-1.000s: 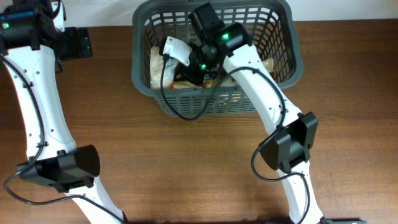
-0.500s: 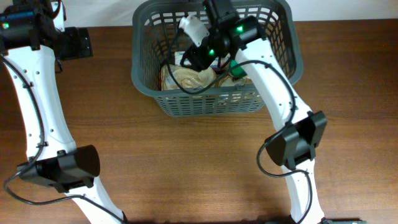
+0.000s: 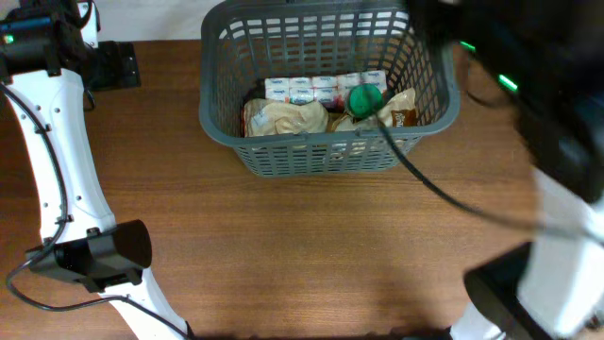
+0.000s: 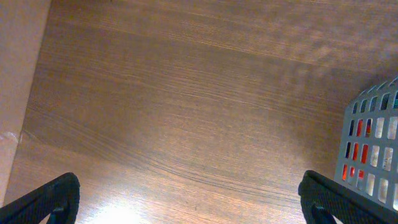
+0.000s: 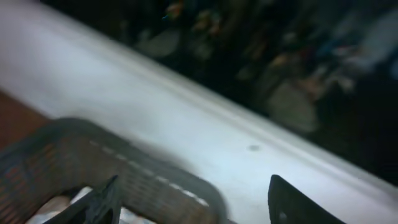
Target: Pack container
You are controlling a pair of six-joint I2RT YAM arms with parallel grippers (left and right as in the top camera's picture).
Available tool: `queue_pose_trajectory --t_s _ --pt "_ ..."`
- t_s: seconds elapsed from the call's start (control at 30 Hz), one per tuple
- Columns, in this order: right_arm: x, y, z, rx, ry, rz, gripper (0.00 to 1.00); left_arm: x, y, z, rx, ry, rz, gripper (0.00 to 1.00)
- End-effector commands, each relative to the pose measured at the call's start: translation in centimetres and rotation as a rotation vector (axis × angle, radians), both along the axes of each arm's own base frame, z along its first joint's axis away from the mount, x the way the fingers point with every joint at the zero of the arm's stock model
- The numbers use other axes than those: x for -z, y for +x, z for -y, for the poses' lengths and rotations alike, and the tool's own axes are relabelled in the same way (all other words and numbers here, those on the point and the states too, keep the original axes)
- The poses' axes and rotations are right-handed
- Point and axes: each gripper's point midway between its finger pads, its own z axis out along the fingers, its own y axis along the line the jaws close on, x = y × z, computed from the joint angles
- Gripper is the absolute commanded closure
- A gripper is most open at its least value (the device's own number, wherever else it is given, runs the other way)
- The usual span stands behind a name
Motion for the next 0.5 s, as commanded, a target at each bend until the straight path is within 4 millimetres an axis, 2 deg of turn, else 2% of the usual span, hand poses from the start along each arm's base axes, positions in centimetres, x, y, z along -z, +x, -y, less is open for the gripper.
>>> queue_pose_trajectory --t_s 0.0,0.07,0.13,0.23,0.3,0.37,0.47 --pt "-0.8 -1.9 2.6 0.101 -0.003 0.011 0.34 0.1 0.0 -0.2 -0.016 -0.003 0.001 0.01" --pt "-2.2 -4.2 3.5 0.101 0.016 0.051 0.34 0.1 0.0 -0.2 -0.017 -0.003 0.001 0.01" --pt "-3.6 -7.6 5.0 0.103 0.035 0.092 0.34 0.1 0.0 -0.2 -0.016 -0.003 0.001 0.01" --pt "-3.9 -11.8 7.3 0.135 0.04 0.11 0.34 0.1 0.0 -0.2 -0.017 -0.003 0.001 0.01" --pt "-3.2 -14.6 9.1 0.173 0.033 0.107 0.34 0.1 0.0 -0.2 -0.017 -0.003 0.001 0.01" --pt "-1.3 -19.0 11.9 0.228 0.016 0.087 0.34 0.1 0.0 -0.2 -0.017 -0.003 0.001 0.01" --pt "1.4 -24.0 14.1 0.245 0.066 0.047 0.33 0.1 0.0 -0.2 -0.017 -0.003 0.001 0.01"
